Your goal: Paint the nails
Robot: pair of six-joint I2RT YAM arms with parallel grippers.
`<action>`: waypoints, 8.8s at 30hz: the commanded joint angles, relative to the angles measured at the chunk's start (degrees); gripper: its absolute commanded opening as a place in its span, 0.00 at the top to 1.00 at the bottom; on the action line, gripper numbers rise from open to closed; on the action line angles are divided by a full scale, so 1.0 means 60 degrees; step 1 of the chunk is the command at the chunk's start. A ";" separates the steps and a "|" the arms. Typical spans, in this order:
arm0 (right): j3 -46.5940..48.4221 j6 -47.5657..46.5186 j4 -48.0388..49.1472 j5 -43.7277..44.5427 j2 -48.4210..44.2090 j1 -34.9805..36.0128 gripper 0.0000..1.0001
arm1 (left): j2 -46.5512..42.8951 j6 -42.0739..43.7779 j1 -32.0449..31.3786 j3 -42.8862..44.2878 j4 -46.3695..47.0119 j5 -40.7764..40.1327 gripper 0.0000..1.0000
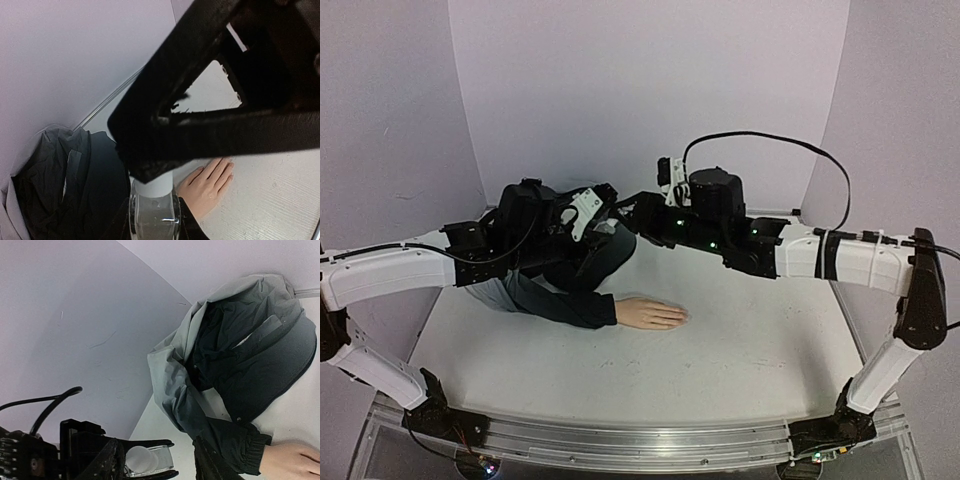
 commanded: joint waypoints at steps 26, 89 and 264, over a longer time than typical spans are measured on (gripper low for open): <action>-0.2375 -0.5334 0.2457 -0.8136 -0.2173 0.0005 1.00 | 0.0197 -0.0910 0.0164 0.0679 0.0468 1.4694 1.00; -0.0110 -0.2313 0.1185 -0.1809 -0.0470 -0.0064 1.00 | -0.0612 -0.0256 0.0557 -0.0139 0.0760 0.6886 1.00; -0.0588 -0.6450 0.0458 -0.7157 -0.1562 0.0286 1.00 | -0.1411 -0.0250 0.0979 -0.0358 0.1448 1.0380 1.00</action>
